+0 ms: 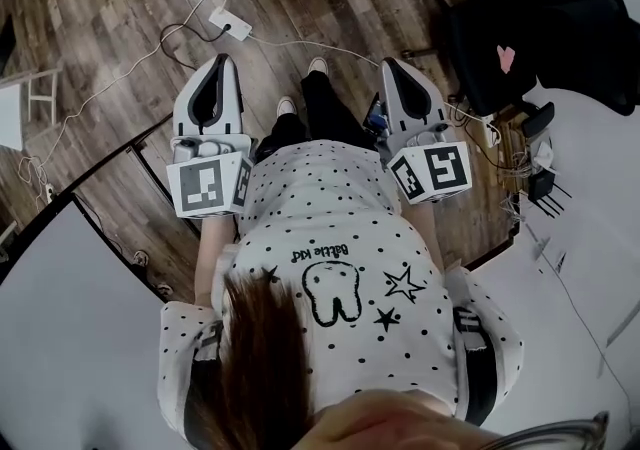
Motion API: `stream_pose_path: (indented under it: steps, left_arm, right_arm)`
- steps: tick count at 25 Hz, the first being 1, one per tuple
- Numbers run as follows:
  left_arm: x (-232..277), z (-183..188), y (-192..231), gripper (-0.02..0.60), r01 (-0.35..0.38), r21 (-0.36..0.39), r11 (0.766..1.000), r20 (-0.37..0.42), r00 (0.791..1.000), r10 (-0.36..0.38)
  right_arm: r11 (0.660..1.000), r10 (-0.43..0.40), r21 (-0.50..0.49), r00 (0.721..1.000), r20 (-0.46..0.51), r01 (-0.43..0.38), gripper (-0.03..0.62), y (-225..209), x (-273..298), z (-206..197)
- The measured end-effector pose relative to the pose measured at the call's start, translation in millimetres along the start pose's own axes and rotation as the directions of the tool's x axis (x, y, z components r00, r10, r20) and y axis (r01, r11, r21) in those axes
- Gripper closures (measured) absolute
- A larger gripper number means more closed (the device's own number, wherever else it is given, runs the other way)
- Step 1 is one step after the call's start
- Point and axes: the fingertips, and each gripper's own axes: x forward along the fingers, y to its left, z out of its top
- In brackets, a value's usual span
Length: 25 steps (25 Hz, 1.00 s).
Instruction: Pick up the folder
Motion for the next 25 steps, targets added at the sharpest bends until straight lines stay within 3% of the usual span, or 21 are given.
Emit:
stream_pose_path:
  steps: [14,25]
  left_arm:
    - [85.5,16.4,-12.8,0.565,-0.098,-0.012,0.995,0.034,0.995,0.098]
    - [108.5,37.9,-19.7,0.565,-0.122,0.011,0.992,0.064,0.991,0.121]
  right_arm:
    - [1.000,0.029,-0.003,1.000,0.011,-0.029,0.588,-95.4,40.1,23.5]
    - [0.998,0.054,0.017,0.998,0.021,-0.055,0.588,-118.2,51.2,33.2]
